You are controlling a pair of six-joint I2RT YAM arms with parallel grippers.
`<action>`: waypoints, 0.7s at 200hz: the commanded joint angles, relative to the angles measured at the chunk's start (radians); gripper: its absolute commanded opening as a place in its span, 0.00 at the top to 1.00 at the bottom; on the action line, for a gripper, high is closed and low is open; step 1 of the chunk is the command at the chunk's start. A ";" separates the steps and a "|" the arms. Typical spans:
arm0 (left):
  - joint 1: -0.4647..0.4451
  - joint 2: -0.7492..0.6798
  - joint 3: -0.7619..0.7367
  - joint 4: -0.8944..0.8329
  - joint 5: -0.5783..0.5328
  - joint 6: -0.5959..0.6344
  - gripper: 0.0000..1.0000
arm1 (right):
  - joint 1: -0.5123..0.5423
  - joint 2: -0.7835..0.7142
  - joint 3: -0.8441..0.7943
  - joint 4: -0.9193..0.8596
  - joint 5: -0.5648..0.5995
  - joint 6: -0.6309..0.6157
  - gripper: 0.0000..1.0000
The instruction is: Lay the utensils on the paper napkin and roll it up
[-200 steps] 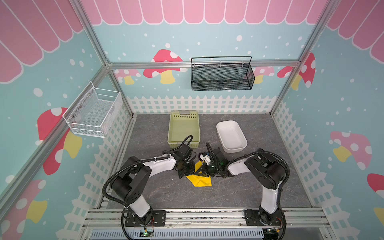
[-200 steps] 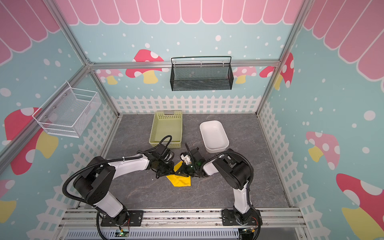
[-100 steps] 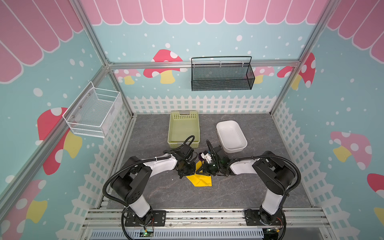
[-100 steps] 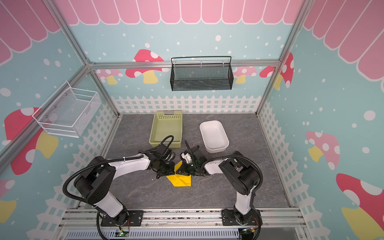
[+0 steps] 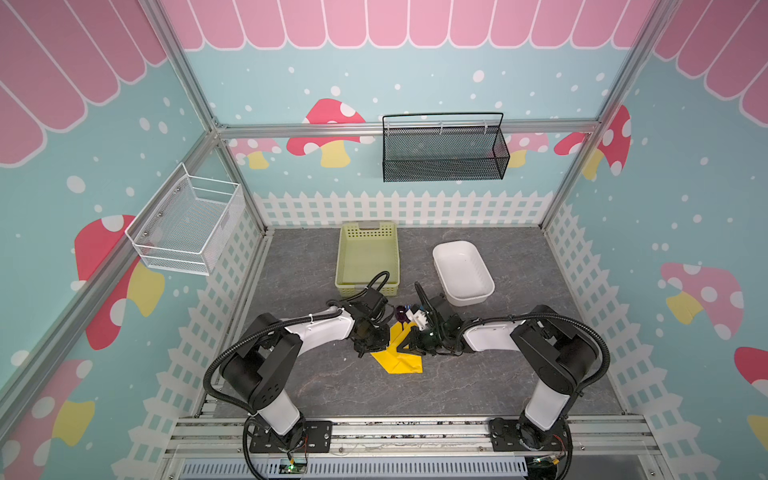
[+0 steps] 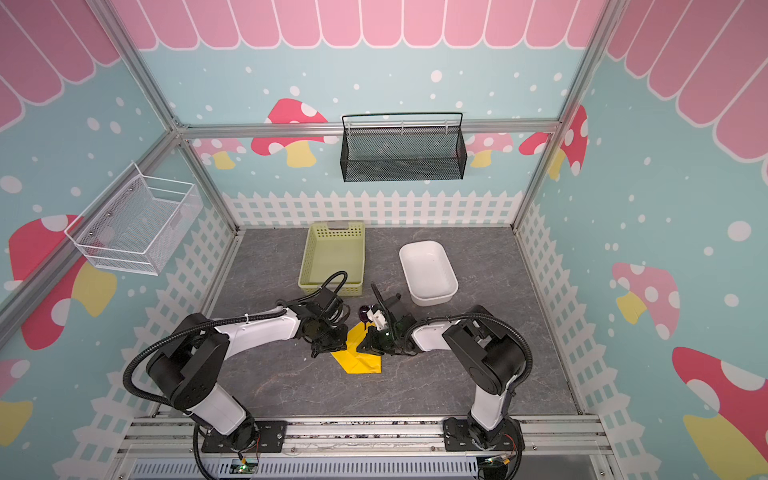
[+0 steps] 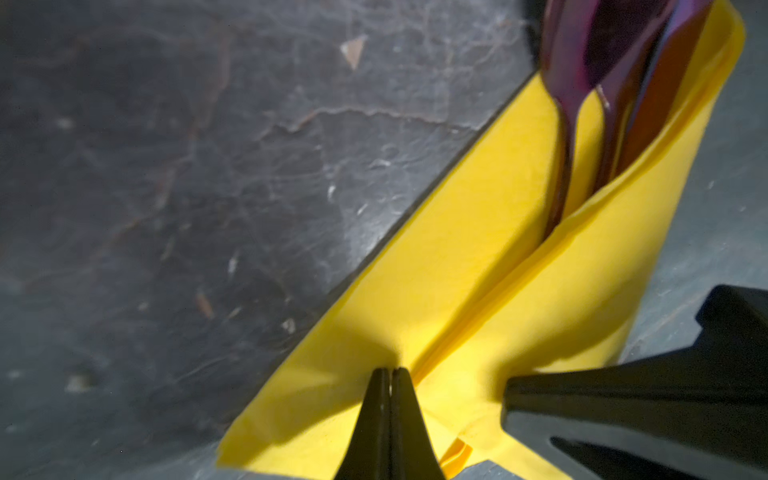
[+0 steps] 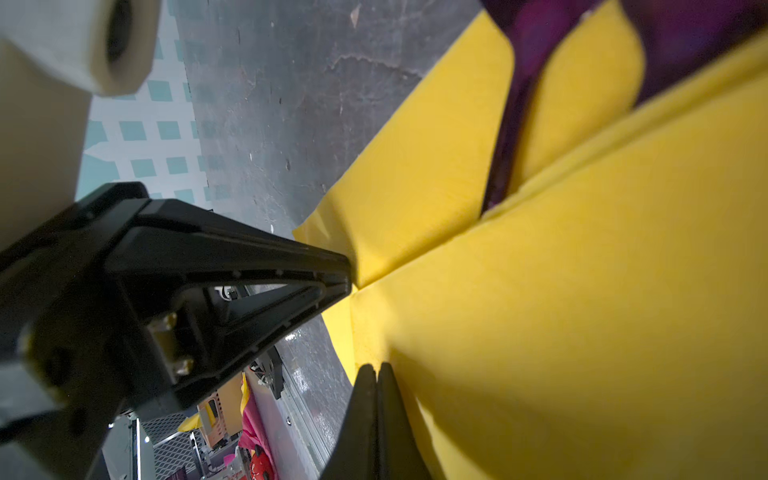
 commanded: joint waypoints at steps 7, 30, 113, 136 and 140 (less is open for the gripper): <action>-0.004 -0.065 0.038 -0.075 -0.053 -0.003 1.00 | 0.010 0.043 -0.002 0.013 0.011 -0.008 1.00; -0.020 -0.089 0.048 -0.074 -0.034 -0.020 1.00 | 0.011 0.064 -0.001 0.031 0.003 -0.003 1.00; -0.074 0.007 0.045 -0.010 0.021 -0.046 1.00 | 0.011 0.068 -0.003 0.081 -0.012 0.004 1.00; -0.073 0.035 0.037 -0.009 0.014 -0.037 1.00 | 0.012 0.041 -0.006 0.082 -0.012 0.005 1.00; -0.073 0.038 0.035 -0.010 0.012 -0.035 1.00 | 0.011 0.038 -0.006 0.081 -0.011 0.005 1.00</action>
